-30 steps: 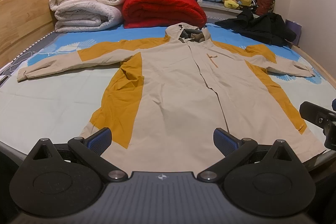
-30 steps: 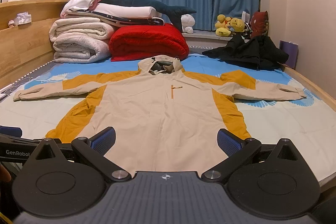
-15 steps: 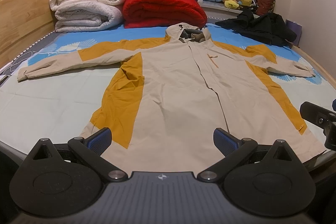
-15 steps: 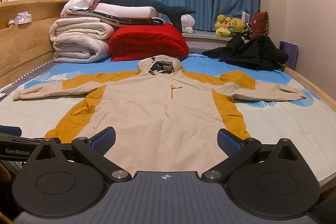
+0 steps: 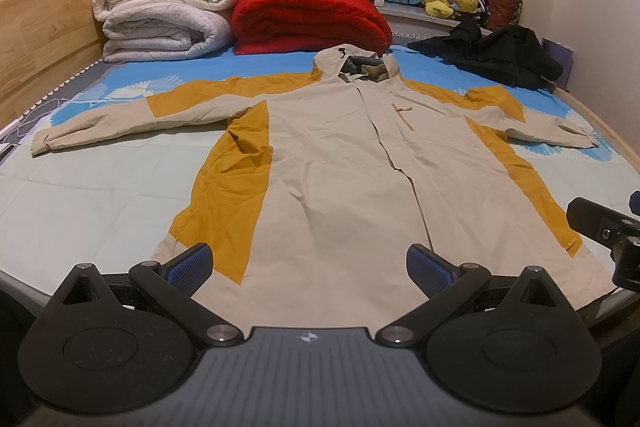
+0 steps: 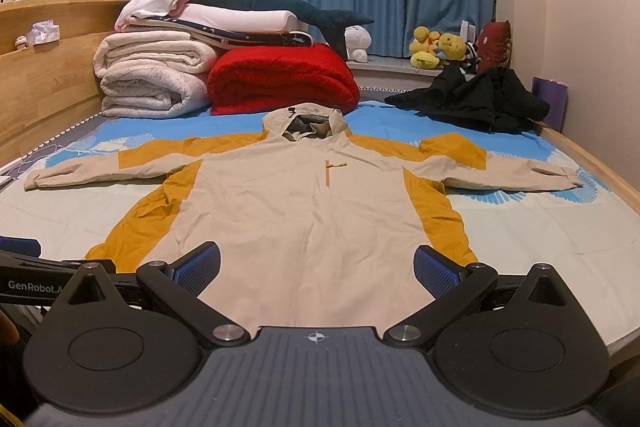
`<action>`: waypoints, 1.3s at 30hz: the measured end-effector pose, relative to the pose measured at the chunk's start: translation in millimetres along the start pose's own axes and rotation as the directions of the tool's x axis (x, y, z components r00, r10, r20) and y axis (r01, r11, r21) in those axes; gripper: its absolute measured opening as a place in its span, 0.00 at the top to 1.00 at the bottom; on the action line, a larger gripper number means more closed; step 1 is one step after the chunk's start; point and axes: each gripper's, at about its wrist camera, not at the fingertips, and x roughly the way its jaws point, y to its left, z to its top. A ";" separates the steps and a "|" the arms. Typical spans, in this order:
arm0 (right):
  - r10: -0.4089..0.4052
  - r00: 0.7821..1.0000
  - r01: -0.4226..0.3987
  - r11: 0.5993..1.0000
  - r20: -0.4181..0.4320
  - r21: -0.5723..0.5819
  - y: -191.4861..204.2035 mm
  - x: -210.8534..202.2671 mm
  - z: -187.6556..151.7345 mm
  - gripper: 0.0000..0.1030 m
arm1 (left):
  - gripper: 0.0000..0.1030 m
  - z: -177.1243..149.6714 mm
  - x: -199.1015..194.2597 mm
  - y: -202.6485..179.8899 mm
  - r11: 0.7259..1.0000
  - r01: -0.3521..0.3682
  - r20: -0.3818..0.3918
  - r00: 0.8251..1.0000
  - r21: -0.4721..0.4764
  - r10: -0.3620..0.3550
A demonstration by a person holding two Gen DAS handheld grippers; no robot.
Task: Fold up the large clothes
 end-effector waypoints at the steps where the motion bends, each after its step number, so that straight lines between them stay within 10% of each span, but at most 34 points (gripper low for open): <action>1: 0.000 1.000 0.000 1.000 -0.001 0.001 0.3 0.2 -0.1 0.01 | 0.00 0.1 0.0 -0.4 1.000 0.001 0.001 1.000 0.001 -0.001; 16: -0.065 0.998 0.065 0.998 0.011 0.015 -19.9 9.5 2.1 0.02 | 0.00 9.9 9.1 14.6 1.000 -0.008 0.023 1.000 -0.010 0.008; 24: -0.230 0.961 0.241 0.969 0.154 -0.056 -72.6 37.9 15.1 0.05 | 0.34 32.3 62.2 68.8 0.998 -0.058 -0.013 0.998 -0.004 0.058; 32: -0.333 0.932 0.344 0.937 -0.141 0.061 -138.4 100.8 -13.4 0.27 | 0.42 19.5 131.3 140.9 0.972 -0.167 -0.255 0.959 -0.163 0.122; 39: -0.300 0.841 0.408 0.899 -0.450 0.162 -161.1 138.1 -54.2 0.28 | 0.46 -9.5 157.3 169.1 0.939 -0.250 -0.430 0.894 -0.237 0.129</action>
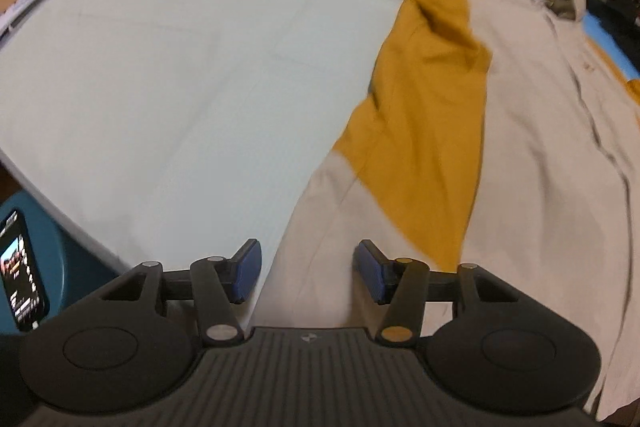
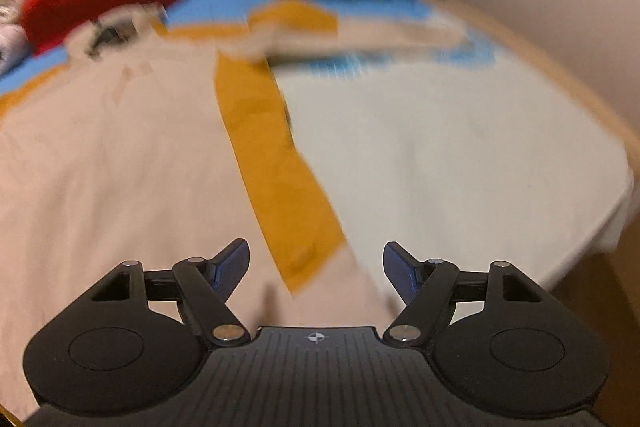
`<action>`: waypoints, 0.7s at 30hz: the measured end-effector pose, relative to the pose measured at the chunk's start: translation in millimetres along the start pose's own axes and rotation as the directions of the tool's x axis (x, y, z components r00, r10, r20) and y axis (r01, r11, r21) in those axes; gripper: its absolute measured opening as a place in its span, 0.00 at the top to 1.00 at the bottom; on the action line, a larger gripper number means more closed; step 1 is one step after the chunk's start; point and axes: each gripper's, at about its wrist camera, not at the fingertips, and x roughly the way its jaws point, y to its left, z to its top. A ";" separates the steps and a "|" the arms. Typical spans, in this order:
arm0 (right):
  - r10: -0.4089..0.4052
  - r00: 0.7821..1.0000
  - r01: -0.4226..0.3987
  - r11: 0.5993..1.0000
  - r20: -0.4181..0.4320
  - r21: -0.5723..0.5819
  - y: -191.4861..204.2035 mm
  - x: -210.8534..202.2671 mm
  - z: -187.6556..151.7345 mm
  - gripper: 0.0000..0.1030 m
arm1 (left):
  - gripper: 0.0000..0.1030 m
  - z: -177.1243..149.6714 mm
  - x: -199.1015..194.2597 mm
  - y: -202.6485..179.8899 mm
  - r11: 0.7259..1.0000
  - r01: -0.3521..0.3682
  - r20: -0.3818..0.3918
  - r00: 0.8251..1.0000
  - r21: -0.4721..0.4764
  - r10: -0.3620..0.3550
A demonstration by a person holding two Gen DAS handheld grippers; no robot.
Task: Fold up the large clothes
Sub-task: 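Grasp the jacket hem with the left gripper while the right gripper grasps the hem too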
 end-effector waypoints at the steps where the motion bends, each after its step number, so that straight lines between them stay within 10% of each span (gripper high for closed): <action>1: -0.010 1.000 0.010 1.000 -0.026 0.017 -2.0 5.0 -2.4 0.29 | 0.50 -1.8 -1.7 -1.7 1.000 -0.011 0.013 1.000 0.021 0.011; 3: -0.026 0.997 0.029 0.998 -0.070 0.048 -5.1 11.4 -4.6 0.36 | 0.80 -3.3 -3.6 -4.0 0.999 -0.009 0.025 1.000 0.052 0.007; 6: -0.030 0.993 0.040 0.995 -0.110 0.091 -9.9 13.1 -7.7 0.58 | 0.95 -6.3 -8.9 -2.2 0.998 0.000 0.043 0.999 0.067 -0.003; 8: -0.023 0.994 0.035 0.993 -0.111 0.111 -12.8 12.2 -7.2 0.90 | 0.97 -9.1 -16.4 -1.8 0.996 0.008 0.066 0.998 0.085 -0.014; 21: -0.017 1.000 0.018 0.997 -0.022 0.071 -18.2 -21.9 -5.9 1.00 | 0.98 -22.8 -46.2 -5.3 0.990 0.003 0.082 0.997 0.139 -0.014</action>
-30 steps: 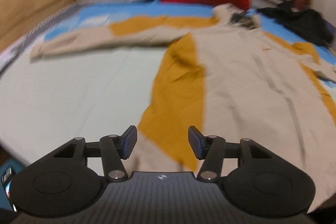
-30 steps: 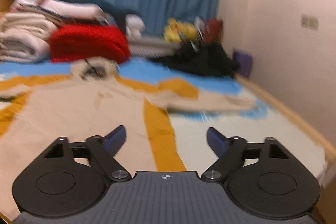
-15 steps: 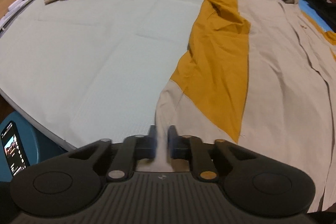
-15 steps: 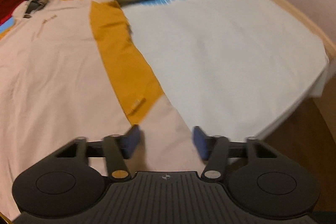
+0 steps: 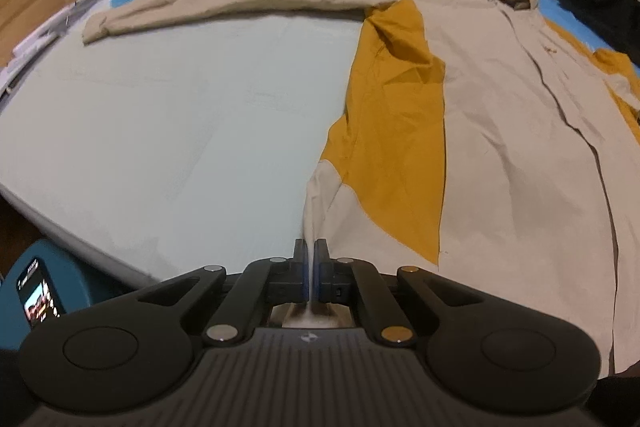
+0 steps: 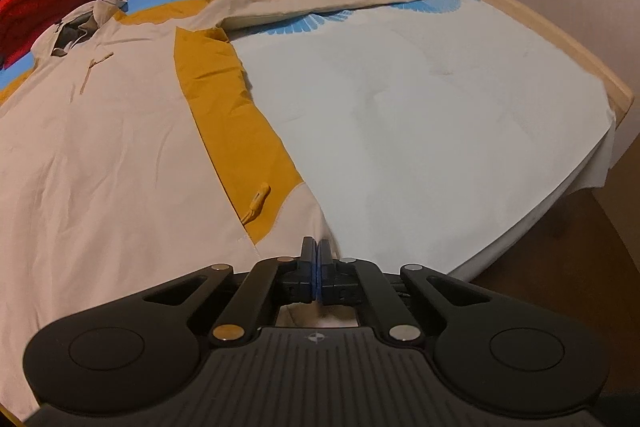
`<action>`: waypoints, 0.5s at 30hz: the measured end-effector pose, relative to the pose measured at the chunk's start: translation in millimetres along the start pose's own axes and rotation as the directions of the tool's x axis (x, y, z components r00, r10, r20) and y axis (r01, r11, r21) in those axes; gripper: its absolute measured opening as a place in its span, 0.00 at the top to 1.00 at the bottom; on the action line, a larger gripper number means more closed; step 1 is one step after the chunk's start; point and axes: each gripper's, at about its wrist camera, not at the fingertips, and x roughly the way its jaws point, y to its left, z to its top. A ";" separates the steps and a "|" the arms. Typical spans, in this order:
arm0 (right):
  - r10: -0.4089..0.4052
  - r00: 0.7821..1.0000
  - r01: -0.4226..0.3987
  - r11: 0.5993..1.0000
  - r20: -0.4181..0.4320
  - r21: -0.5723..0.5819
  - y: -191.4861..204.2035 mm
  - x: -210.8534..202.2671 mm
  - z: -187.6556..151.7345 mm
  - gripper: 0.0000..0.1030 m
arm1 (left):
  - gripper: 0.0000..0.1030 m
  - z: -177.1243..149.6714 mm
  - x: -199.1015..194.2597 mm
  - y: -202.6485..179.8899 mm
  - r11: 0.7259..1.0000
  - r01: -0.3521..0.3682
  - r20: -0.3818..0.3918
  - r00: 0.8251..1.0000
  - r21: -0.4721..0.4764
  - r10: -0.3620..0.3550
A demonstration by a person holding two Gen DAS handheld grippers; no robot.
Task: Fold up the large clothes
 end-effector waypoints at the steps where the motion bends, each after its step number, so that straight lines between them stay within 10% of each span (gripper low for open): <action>1: -0.008 1.000 0.008 1.000 -0.003 -0.002 -1.9 -2.3 -0.1 1.00 | 0.98 -0.6 0.4 -0.3 1.000 -0.002 -0.019 1.000 0.002 0.002; 7: -0.084 0.996 0.083 0.996 -0.018 -0.030 5.3 -2.6 1.9 1.00 | 0.89 7.3 -3.3 -12.0 0.997 -0.054 0.001 0.999 0.049 0.055; 11: -0.065 0.988 0.072 0.996 0.137 -0.048 19.4 -17.8 10.3 0.99 | 0.61 14.1 -14.7 -29.1 0.996 0.014 0.095 0.995 0.088 -0.023; 15: 0.034 0.977 -0.008 0.992 0.210 -0.125 38.6 -22.6 13.4 0.98 | 0.55 12.2 9.0 -40.6 0.994 0.082 -0.033 0.996 0.077 -0.080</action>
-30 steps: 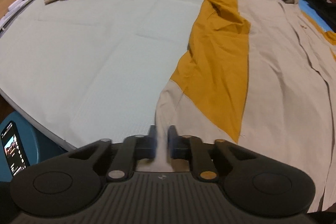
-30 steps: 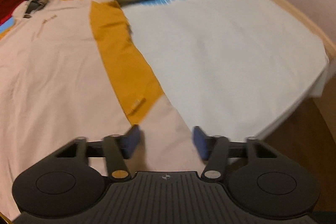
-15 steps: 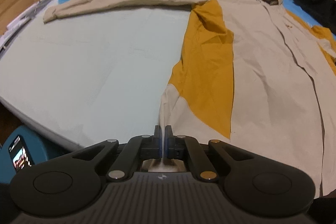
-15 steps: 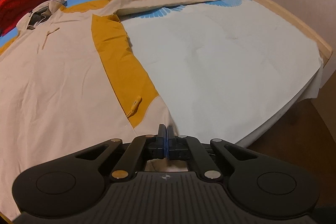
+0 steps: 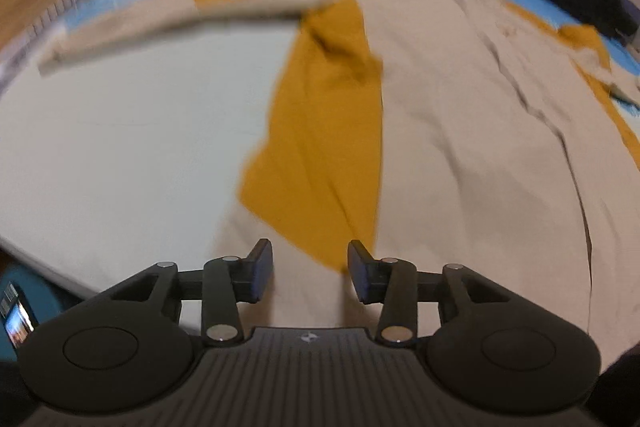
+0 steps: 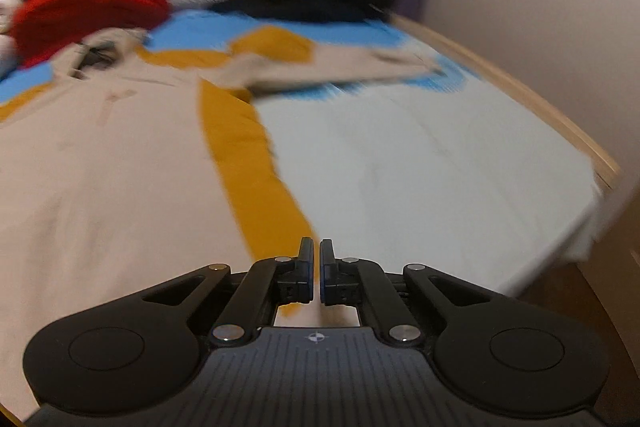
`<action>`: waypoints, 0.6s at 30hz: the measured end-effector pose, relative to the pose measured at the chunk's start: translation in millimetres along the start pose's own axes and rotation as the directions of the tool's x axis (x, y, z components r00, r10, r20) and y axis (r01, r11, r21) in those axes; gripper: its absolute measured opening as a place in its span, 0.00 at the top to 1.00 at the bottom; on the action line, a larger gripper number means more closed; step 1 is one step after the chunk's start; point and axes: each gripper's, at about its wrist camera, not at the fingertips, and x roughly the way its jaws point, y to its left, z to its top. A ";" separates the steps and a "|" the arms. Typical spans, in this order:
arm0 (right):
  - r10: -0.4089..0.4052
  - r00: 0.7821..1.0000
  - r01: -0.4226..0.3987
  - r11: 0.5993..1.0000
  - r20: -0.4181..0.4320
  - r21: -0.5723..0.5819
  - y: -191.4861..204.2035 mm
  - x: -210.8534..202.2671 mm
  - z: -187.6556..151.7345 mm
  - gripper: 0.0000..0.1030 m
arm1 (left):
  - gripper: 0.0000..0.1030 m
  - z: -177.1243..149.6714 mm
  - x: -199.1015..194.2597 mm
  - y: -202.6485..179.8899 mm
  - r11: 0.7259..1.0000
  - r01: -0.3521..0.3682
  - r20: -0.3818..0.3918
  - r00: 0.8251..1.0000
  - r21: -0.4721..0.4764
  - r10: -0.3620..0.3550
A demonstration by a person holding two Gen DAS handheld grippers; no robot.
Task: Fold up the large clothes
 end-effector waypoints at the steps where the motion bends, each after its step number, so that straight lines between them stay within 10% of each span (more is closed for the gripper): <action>1: 0.018 1.000 -0.018 1.000 0.001 -0.015 4.5 1.6 0.9 0.98 | 0.55 -0.8 9.8 1.6 1.000 0.017 -0.061 0.998 -0.026 -0.018; 4: 0.064 0.998 -0.064 0.998 0.002 -0.024 10.3 4.3 3.1 0.98 | 0.55 3.7 10.5 3.7 0.997 0.006 -0.060 0.998 -0.074 -0.010; 12: 0.175 0.964 -0.182 0.983 0.199 0.016 22.5 -28.7 28.4 0.93 | 0.32 35.4 -49.4 -12.9 0.996 0.034 0.283 0.959 -0.087 -0.008; 16: 0.148 0.927 -0.152 0.988 0.344 -0.015 37.0 -47.9 37.3 0.54 | 0.31 62.0 -67.8 -21.4 0.992 0.055 0.383 0.924 -0.111 -0.008; 18: 0.156 0.918 -0.154 0.987 0.366 -0.037 44.2 -50.0 43.0 0.51 | 0.31 86.3 -75.5 -26.5 0.995 0.051 0.444 0.896 -0.088 -0.007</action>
